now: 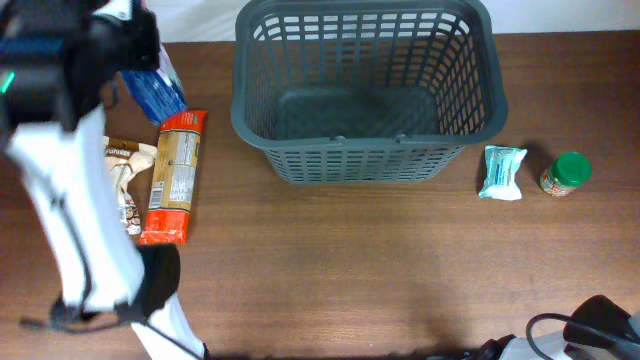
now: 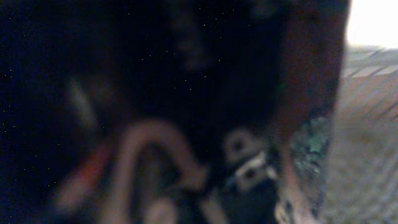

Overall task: Pack container
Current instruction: 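Grasp the blue box with the left gripper, then carry the blue box into the basket and release it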

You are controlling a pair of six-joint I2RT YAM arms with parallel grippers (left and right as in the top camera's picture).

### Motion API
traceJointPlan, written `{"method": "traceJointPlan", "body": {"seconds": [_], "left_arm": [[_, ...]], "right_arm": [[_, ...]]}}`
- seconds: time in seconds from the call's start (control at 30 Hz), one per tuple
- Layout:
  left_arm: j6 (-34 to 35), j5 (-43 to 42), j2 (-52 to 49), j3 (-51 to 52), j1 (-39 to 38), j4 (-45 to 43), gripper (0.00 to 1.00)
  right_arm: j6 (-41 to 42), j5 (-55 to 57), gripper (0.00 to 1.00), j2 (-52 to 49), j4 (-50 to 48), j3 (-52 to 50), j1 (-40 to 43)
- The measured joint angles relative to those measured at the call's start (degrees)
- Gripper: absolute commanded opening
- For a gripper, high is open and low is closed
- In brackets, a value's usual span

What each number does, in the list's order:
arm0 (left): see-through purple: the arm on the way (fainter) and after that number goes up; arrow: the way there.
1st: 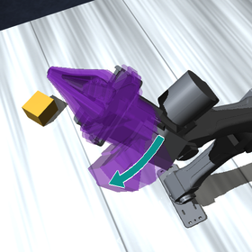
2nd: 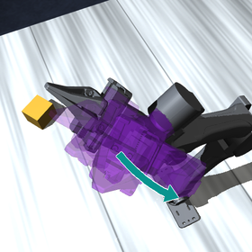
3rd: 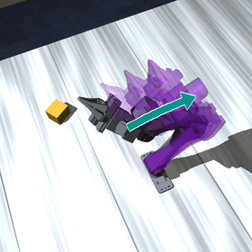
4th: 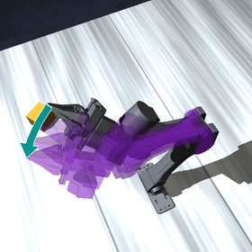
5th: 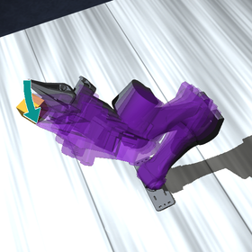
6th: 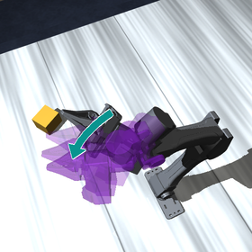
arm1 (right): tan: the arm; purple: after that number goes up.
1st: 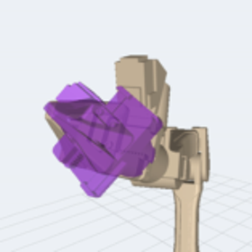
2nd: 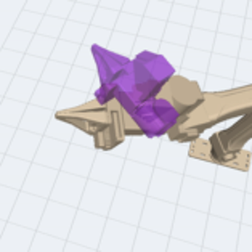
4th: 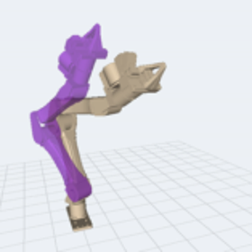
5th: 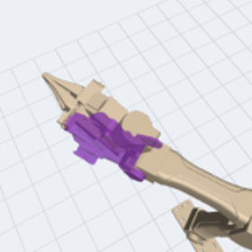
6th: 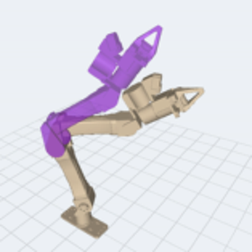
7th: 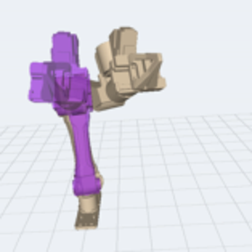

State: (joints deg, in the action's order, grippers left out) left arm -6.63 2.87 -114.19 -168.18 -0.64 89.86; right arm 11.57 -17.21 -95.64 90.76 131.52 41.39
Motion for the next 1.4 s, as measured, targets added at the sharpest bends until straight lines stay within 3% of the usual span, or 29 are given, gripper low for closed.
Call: {"method": "traceJointPlan", "body": {"seconds": [0.13, 0.27, 0.4, 0.57, 0.8, 1.03, 1.4], "left_arm": [[-10.6, -0.6, 6.8, -2.7, -6.1, -3.8, 0.02], [-26.6, -3.1, 9.4, -3.2, -15.8, -5.3, 0.02], [-40.3, -4.6, 7.4, -1.8, -24.0, -5.9, 0.02], [-51.7, -6.2, 0.9, 1.9, -28.8, -7.5, 0.02], [-58.5, -5.8, -13.1, 6.2, -30.4, -19.4, 0.02], [-60.0, 1.6, -24.1, 7.2, -30.6, -21.6, 0.02], [-61.9, 10.2, -29.2, 16.5, -30.4, -26.1, 0.02]], "right_arm": [[0.0, 0.0, 0.99, 0.0, 0.0, 0.0, 0.0], [0.0, 0.0, 0.99, 0.0, 0.0, 0.0, 0.0], [0.0, 0.0, 0.99, 0.0, 0.0, 0.0, 0.0], [0.1, 0.0, 0.99, 0.0, 0.0, 0.0, 0.0], [0.0, 0.0, 0.99, 0.0, 0.0, 0.0, 0.0], [0.0, 0.0, 0.99, 0.0, 0.0, 0.0, 0.0], [0.0, 0.0, 0.99, 0.0, 0.0, 0.0, 0.0]]}}
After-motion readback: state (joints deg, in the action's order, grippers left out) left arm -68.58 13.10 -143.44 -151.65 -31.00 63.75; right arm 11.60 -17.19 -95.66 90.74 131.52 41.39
